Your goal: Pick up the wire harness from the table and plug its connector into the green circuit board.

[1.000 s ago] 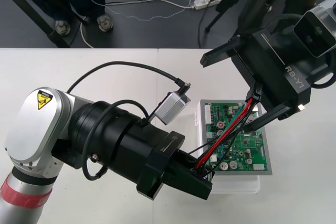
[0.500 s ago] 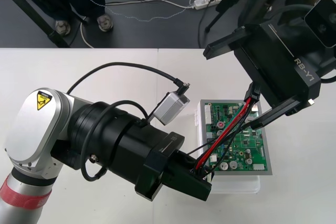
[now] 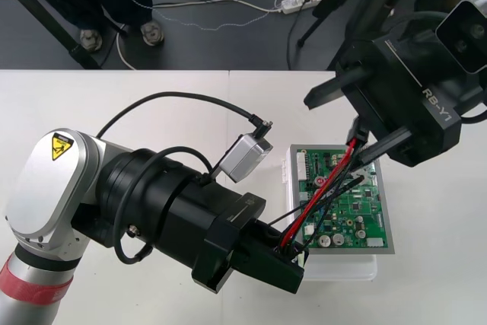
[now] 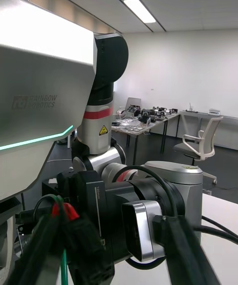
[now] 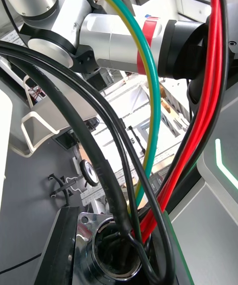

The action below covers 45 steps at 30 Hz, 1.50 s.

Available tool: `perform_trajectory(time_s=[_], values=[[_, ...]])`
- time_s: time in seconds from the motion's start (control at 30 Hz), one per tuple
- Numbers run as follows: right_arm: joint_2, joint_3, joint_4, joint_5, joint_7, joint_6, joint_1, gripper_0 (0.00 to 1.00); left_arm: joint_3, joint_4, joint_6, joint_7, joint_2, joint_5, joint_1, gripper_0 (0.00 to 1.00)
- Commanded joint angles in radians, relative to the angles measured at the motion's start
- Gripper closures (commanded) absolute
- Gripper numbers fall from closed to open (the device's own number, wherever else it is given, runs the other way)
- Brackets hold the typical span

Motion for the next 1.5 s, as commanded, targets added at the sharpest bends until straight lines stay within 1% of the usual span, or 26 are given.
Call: perform_trajectory(time_s=[0.03,0.07,0.1,0.13,0.8,0.83,0.87,0.9,0.93,1.27,1.5], values=[[-0.036,0.016,-0.035,-0.017,-0.037,-0.005,-0.043,0.84,-0.014,-0.035,-0.026,-0.048,0.025,0.018,0.018,1.0],[-0.036,0.016,-0.036,-0.017,-0.036,-0.005,-0.043,0.91,-0.014,-0.033,-0.026,-0.048,0.025,0.018,0.018,1.0],[-0.036,0.016,-0.038,-0.017,-0.037,-0.005,-0.041,0.94,-0.014,-0.035,-0.026,-0.048,0.025,0.018,0.018,1.0],[-0.036,0.016,-0.038,-0.018,-0.037,-0.005,-0.041,1.0,-0.014,-0.035,-0.026,-0.048,0.025,0.018,0.018,1.0],[-0.036,0.026,-0.027,-0.034,-0.037,-0.005,-0.03,1.0,-0.002,-0.033,-0.026,-0.066,0.028,0.032,0.02,1.0],[-0.036,0.026,-0.025,-0.034,-0.037,-0.005,-0.03,1.0,0.004,-0.033,-0.026,-0.071,0.028,0.031,0.02,0.63],[-0.036,0.026,-0.024,-0.034,-0.037,-0.005,-0.03,1.0,0.009,-0.033,-0.026,-0.072,0.028,0.031,0.02,0.4],[-0.036,0.026,-0.021,-0.034,-0.037,-0.005,-0.032,1.0,0.02,-0.033,-0.026,-0.078,0.028,0.031,0.02,0.07],[-0.036,0.028,-0.018,-0.034,-0.034,-0.005,-0.03,1.0,0.03,-0.035,-0.026,-0.085,0.028,0.031,0.02,0.0],[-0.036,0.028,-0.007,-0.034,-0.033,-0.005,-0.026,1.0,0.142,-0.035,-0.026,-0.183,0.029,0.02,0.02,0.0],[-0.039,0.026,0.01,-0.032,-0.031,-0.005,0.003,1.0,0.233,-0.035,-0.026,-0.286,0.069,0.018,0.02,0.0]])
